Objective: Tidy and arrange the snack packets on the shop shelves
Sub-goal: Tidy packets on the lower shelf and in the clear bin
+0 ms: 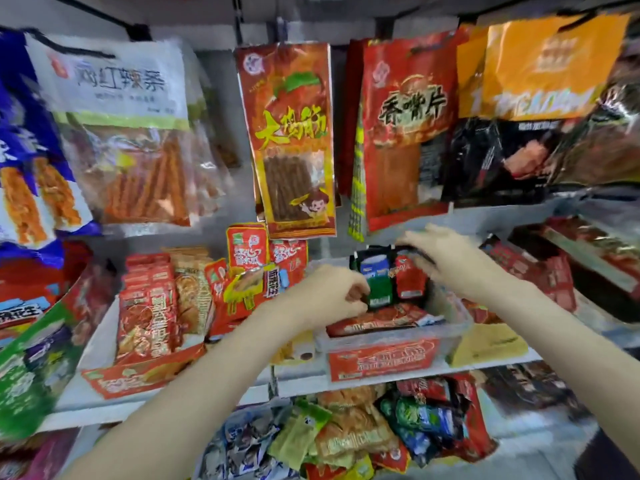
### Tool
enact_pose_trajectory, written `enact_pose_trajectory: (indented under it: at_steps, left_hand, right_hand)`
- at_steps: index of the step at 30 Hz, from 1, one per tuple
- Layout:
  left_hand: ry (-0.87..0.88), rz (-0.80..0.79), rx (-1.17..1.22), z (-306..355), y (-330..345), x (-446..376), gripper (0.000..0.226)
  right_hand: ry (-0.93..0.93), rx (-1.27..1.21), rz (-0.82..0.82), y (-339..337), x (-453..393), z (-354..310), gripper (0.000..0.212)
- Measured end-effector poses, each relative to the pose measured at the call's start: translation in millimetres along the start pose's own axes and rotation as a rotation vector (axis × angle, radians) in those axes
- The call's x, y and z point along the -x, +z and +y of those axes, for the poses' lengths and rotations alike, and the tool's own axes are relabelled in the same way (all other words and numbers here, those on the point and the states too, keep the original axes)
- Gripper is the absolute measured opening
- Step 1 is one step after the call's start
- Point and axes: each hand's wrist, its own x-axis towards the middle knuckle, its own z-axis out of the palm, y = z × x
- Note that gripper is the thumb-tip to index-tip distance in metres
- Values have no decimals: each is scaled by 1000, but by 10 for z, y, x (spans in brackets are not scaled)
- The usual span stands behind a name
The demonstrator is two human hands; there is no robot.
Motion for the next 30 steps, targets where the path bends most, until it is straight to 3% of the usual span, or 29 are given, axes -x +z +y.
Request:
enact_pose_trajectory:
  at_steps: [6,10,12,17,21,23,24,26,28,30]
  left_hand:
    - [-164,-307,-305,54,178,-357,49]
    - [-234,-461,-265,76,197,-427,60]
    - [-238,-462,-280,131,162,-397,60]
    - [-144,-29,-205,186,-65,-183,32]
    - [-118,286,-137,133,-168,127,26]
    - [-109,413,14,61,-172,299,20]
    - [-104,477,134,22,-171,395,17]
    - [-97,559,376,-77,-172,611,4]
    - [-82,567,468,-184,-135,812,18]
    - [-102,546,515,-324,-75,990,15]
  right_hand:
    - [-3,-106,171,161,139,233,17]
    - [65,-149,153,235,215,251,22]
    - [101,-131,167,281,243,274,23]
    - [31,85,250,266,211,276,12]
    - [88,255,182,322,197,191,22]
    - [151,230,289,251,231,115,25]
    - [163,160,361,166,253,27,25]
    - [157,-238,367,-38,294,-271,25]
    - [168,-717,200,-164,307,-650,34]
    - [168,-928,24,-150,269,-1011,37]
